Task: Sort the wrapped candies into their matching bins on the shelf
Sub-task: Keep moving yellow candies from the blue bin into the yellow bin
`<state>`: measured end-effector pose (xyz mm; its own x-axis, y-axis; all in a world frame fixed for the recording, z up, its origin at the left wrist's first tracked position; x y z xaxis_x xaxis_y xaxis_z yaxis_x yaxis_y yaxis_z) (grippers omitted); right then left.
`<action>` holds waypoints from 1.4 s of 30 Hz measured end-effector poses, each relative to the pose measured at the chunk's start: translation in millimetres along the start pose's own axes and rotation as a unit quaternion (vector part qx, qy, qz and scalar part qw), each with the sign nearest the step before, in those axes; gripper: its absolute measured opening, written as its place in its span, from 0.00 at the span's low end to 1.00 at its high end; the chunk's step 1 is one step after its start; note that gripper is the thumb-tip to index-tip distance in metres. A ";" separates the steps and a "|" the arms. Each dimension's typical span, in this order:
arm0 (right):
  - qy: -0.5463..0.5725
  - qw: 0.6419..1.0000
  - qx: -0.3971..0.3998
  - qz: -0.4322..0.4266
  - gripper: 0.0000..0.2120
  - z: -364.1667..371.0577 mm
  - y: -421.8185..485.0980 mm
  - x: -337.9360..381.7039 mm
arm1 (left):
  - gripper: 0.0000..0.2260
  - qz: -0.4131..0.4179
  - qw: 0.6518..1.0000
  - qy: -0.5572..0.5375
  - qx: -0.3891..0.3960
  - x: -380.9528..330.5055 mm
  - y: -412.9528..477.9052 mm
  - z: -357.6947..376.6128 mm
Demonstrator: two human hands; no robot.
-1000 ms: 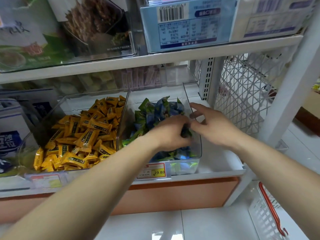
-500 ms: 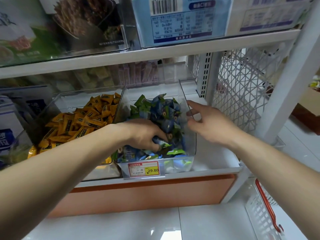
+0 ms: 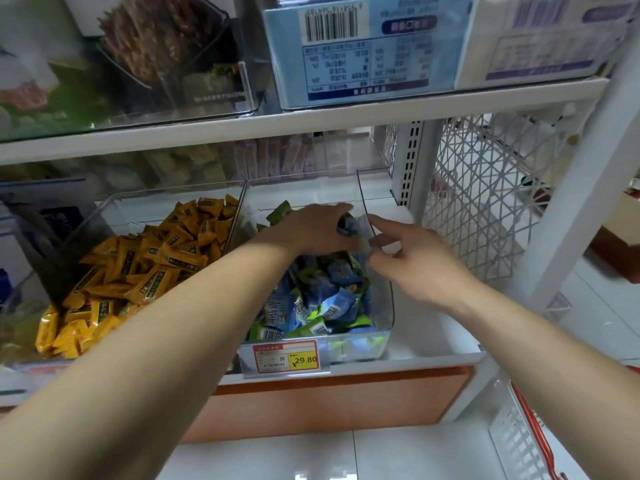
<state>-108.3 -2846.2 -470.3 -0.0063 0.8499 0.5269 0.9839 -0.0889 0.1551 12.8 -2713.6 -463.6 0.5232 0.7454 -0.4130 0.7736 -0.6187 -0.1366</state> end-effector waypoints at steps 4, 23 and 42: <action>-0.012 1.000 -0.009 -0.002 0.30 -1.7 -1.4 3.6 | 0.29 0.036 0.995 0.092 0.031 1.9 8.6 12.4; -0.037 0.999 0.004 -0.001 0.21 -4.5 -7.8 11.0 | 0.16 0.047 0.991 -0.003 0.129 14.8 -34.6 -28.0; -0.052 0.998 0.010 0.023 0.41 -6.2 -7.8 6.0 | 0.32 -0.018 0.992 0.016 0.123 18.5 22.3 26.0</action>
<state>-117.1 -2843.6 -463.2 0.0561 0.8949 0.4428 0.9860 -0.1194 0.1163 30.4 -2720.1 -497.7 0.5103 0.7738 -0.3754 0.6837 -0.6298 -0.3687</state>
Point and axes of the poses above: each hand's wrist, its own y-axis towards the middle knuckle, its own z-axis out of the palm, x = y × z, the point moved 4 cm from there along y, towards the middle knuckle, and after that the axes turned 15 degrees about -y, right-handed, at the moved point
